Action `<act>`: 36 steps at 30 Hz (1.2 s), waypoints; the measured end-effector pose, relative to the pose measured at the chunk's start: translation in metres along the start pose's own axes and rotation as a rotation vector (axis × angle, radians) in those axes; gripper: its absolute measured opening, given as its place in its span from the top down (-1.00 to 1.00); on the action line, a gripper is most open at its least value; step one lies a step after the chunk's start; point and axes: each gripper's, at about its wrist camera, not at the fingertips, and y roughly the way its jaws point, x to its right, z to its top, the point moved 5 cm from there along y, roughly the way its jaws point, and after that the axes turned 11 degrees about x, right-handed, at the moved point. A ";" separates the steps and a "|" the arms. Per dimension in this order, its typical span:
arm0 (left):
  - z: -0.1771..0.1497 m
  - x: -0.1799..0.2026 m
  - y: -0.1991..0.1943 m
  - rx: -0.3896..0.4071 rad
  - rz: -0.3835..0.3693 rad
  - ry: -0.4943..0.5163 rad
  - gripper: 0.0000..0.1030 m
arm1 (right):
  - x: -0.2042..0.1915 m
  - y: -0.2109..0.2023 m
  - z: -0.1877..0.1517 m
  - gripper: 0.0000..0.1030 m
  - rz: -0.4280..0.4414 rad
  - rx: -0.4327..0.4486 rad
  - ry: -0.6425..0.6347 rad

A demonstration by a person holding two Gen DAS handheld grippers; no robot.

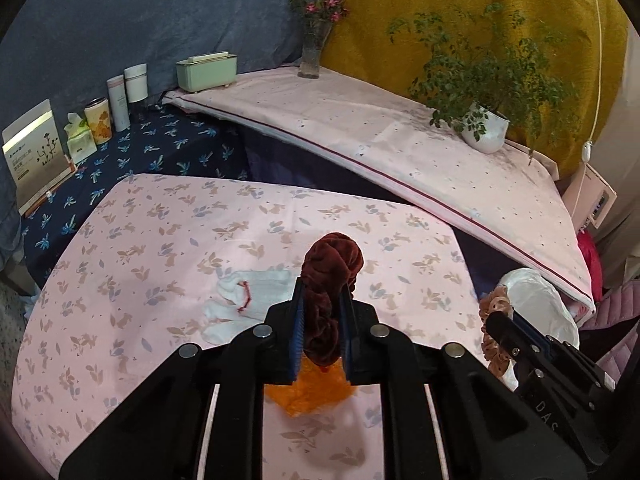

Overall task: Collect trash
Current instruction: 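Carry both scrunchies over the bin and open both tools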

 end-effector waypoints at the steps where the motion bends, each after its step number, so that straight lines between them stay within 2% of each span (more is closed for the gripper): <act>1: 0.000 0.009 -0.002 0.001 -0.012 0.009 0.73 | 0.007 -0.005 0.001 0.76 -0.007 0.007 0.006; 16: -0.023 0.173 -0.007 -0.042 -0.225 0.179 0.72 | 0.128 -0.062 0.006 0.76 -0.158 0.057 0.119; 24: -0.041 0.238 0.002 -0.099 -0.325 0.236 0.72 | 0.183 -0.079 -0.003 0.76 -0.226 0.063 0.177; 27: -0.046 0.252 0.008 -0.114 -0.348 0.245 0.66 | 0.196 -0.081 -0.005 0.76 -0.243 0.062 0.191; 29: -0.047 0.259 0.010 -0.114 -0.355 0.253 0.52 | 0.203 -0.082 -0.007 0.76 -0.252 0.060 0.199; 31: -0.048 0.263 0.010 -0.099 -0.346 0.268 0.22 | 0.209 -0.082 -0.009 0.76 -0.258 0.057 0.205; 32: -0.048 0.264 0.010 -0.092 -0.340 0.273 0.15 | 0.211 -0.082 -0.010 0.76 -0.260 0.056 0.208; 36: -0.046 0.264 0.011 -0.087 -0.332 0.276 0.11 | 0.214 -0.079 -0.011 0.76 -0.264 0.050 0.212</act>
